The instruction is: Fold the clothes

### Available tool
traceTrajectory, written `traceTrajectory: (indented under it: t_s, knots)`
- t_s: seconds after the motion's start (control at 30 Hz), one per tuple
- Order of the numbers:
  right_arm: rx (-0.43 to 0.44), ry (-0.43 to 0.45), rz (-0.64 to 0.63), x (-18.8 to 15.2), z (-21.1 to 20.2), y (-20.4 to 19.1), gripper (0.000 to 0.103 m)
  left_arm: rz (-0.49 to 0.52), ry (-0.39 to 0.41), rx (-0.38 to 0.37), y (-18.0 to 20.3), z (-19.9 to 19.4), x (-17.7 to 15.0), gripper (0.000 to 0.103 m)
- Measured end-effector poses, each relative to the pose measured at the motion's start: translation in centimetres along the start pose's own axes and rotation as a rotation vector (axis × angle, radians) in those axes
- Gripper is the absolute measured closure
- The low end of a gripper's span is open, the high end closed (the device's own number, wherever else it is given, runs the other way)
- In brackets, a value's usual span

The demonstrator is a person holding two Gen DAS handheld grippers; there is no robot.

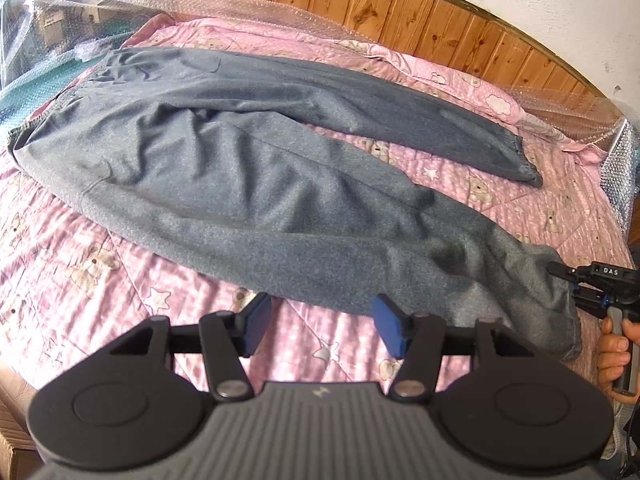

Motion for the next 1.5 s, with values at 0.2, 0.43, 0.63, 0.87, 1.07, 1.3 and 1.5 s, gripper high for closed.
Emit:
traceTrajectory:
  t_s: [0.2, 0.43, 0.63, 0.87, 1.07, 1.3, 1.5]
  knots:
    - [-0.093, 0.248, 0.08, 2.2, -3.0, 0.7, 0.102, 0.005, -0.01, 0.011, 0.5, 0.2, -0.5, 0.046]
    - [-0.192, 0.294, 0.206, 2.8, -2.8, 4.8, 0.102, 0.001, -0.015, 0.01, 0.4, 0.7, -0.7, 0.046]
    - [-0.134, 0.192, 0.061, 1.9, -5.1, 1.2, 0.026, -0.02, -0.011, 0.007, -0.6, 0.5, -0.4, 0.046]
    - [-0.129, -0.037, -0.276, -5.5, -6.5, -2.2, 0.025, -0.157, -0.02, 0.008, -5.0, 2.2, 0.6, 0.045]
    - [-0.143, -0.084, -0.392, -7.8, -5.3, -2.3, 0.044, -0.206, -0.051, 0.002, -7.0, 3.9, 1.5, 0.045]
    - [-0.18, -0.156, -0.515, -7.9, -4.7, -2.9, 0.102, -0.175, -0.054, 0.017, -7.9, 4.2, 1.9, 0.045]
    - [0.038, -0.062, -0.296, -3.7, -11.5, -7.6, 0.103, -0.209, 0.008, 0.064, -11.0, 2.8, 3.5, 0.045]
Point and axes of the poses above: each gripper's, at about its wrist camera, not at the fingertips, and z roughly the way its jaws point, y to its right, x to its top, the point moved 7 cm from there along z, roughly the way its jaws point, and after that the axes turned 6 degrees about x, right-handed, at the moved point
